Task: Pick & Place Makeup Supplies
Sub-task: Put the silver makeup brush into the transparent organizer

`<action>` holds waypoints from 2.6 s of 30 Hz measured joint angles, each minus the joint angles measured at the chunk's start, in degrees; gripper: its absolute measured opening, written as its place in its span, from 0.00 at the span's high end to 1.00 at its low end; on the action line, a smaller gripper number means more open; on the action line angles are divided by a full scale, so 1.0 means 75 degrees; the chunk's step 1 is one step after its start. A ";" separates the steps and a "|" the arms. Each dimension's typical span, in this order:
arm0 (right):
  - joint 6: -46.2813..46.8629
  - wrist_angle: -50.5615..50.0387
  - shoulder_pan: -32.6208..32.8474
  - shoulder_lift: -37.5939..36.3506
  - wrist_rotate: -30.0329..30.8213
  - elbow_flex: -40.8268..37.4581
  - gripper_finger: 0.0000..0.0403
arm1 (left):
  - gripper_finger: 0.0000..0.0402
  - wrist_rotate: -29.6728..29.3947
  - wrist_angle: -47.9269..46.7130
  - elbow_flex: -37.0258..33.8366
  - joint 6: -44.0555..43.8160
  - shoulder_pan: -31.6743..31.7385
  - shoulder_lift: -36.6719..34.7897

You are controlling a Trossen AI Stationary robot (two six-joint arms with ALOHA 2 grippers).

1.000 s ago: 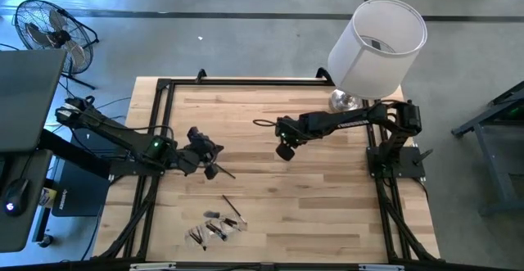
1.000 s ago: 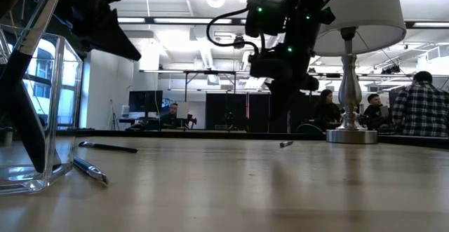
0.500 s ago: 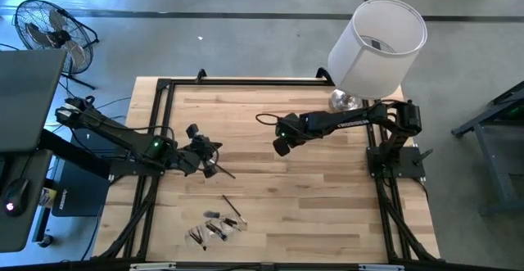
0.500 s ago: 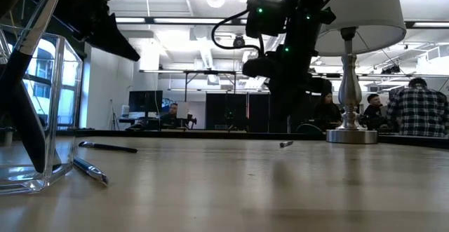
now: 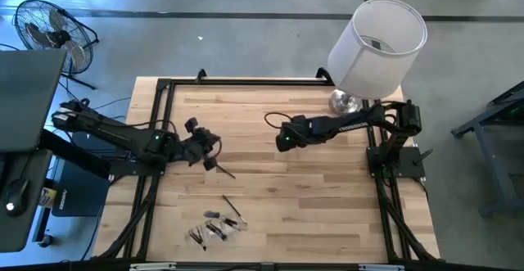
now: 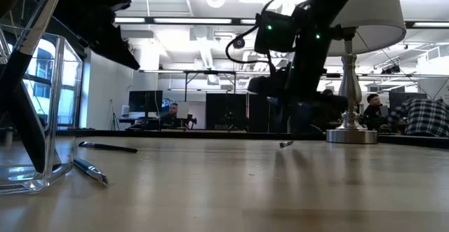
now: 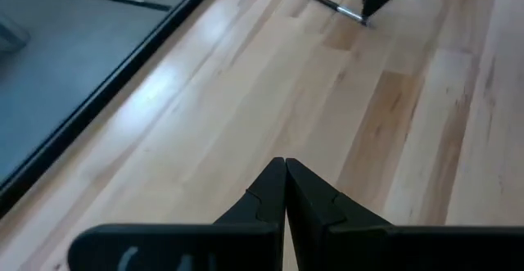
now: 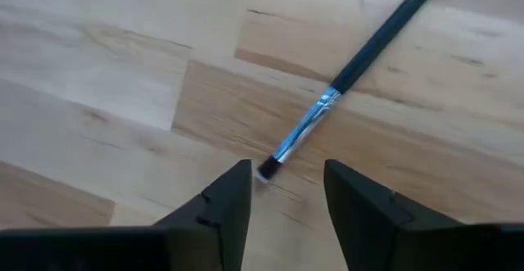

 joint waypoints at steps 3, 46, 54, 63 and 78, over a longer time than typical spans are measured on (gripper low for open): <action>0.0200 0.0630 -0.0021 0.0000 0.0018 -0.0229 0.62 | 0.99 0.0327 0.0034 0.0000 -0.0002 0.0287 -0.0006; -0.6037 0.0521 0.0682 0.0292 -0.1649 -0.0281 0.99 | 0.99 0.1266 0.0893 -0.0012 0.1113 0.0791 0.0807; -0.6437 0.1005 0.0838 -0.0360 -0.1938 -0.0289 1.00 | 0.99 0.1368 0.1708 -0.0012 0.1502 0.0791 0.1280; -0.6380 0.1233 0.0816 -0.0463 -0.2093 -0.0288 1.00 | 0.99 0.1536 0.1652 0.0711 0.3308 0.0794 0.1794; -0.5775 0.1018 0.0460 -0.0478 -0.2420 0.0094 0.99 | 0.79 0.2745 -0.0722 0.3134 0.3688 0.1152 0.3748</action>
